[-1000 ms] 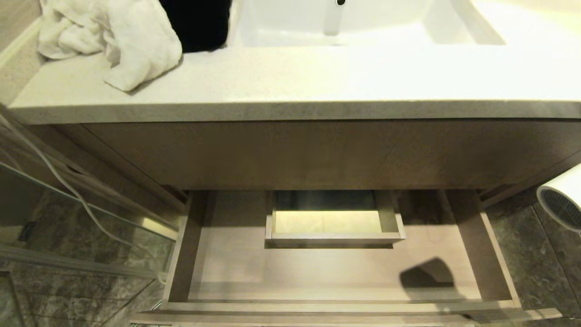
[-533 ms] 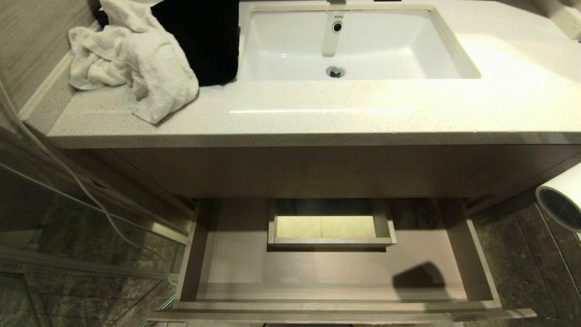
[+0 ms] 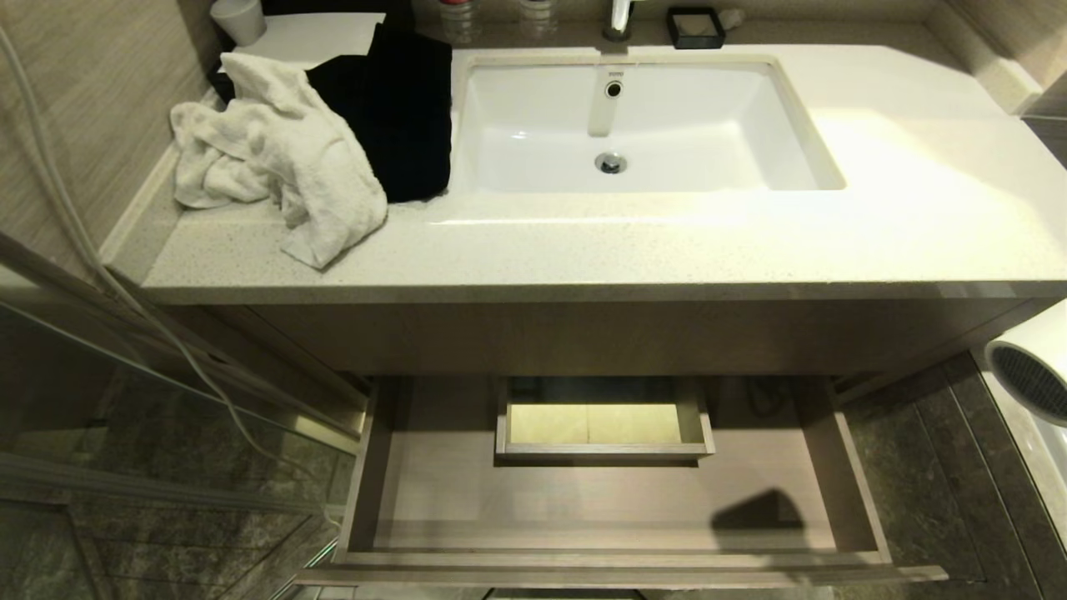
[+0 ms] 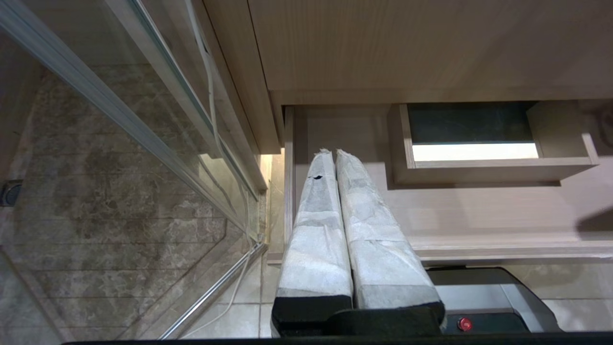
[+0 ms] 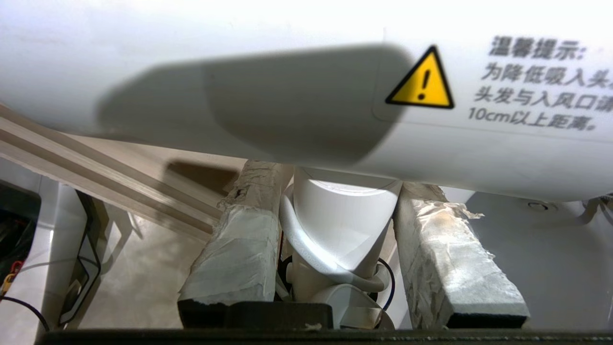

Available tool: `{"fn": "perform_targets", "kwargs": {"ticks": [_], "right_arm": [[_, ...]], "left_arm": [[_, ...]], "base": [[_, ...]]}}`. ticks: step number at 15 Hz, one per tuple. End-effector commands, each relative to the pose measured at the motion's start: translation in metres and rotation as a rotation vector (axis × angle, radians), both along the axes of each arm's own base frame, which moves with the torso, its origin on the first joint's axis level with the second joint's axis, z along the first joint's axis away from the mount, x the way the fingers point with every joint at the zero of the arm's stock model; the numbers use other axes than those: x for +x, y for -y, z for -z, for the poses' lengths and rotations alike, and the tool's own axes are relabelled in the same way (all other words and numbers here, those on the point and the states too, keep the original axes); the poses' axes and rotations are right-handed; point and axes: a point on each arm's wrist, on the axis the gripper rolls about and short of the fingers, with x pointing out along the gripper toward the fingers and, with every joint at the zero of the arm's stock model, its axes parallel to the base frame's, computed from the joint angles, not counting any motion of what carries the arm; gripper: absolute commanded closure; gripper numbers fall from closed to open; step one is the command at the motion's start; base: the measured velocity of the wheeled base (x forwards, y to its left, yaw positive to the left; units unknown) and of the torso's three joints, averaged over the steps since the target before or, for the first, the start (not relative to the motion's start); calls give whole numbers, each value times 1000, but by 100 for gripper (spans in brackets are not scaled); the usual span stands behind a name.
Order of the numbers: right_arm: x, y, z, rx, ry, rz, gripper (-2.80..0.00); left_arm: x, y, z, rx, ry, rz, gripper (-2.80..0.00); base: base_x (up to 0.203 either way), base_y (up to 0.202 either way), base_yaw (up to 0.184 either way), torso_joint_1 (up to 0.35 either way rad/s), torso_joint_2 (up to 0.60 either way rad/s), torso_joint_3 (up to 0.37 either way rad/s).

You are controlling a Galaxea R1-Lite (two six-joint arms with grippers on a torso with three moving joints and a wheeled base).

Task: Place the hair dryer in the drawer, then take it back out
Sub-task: Place it on the countertop

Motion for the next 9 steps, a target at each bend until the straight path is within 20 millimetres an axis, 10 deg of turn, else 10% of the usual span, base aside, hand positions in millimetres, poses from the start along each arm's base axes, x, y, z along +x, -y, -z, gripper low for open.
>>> {"fn": "perform_targets", "kwargs": {"ticks": [1, 9], "right_arm": [[-1, 0, 0, 1, 3, -3, 0], [-1, -1, 1, -1, 6, -4, 0]], "left_arm": [[0, 0, 0, 0, 1, 0, 0], [0, 0, 0, 0, 2, 0, 0]], "base": [[0, 0, 0, 184, -353, -164], [0, 0, 0, 77, -146, -73]]}}
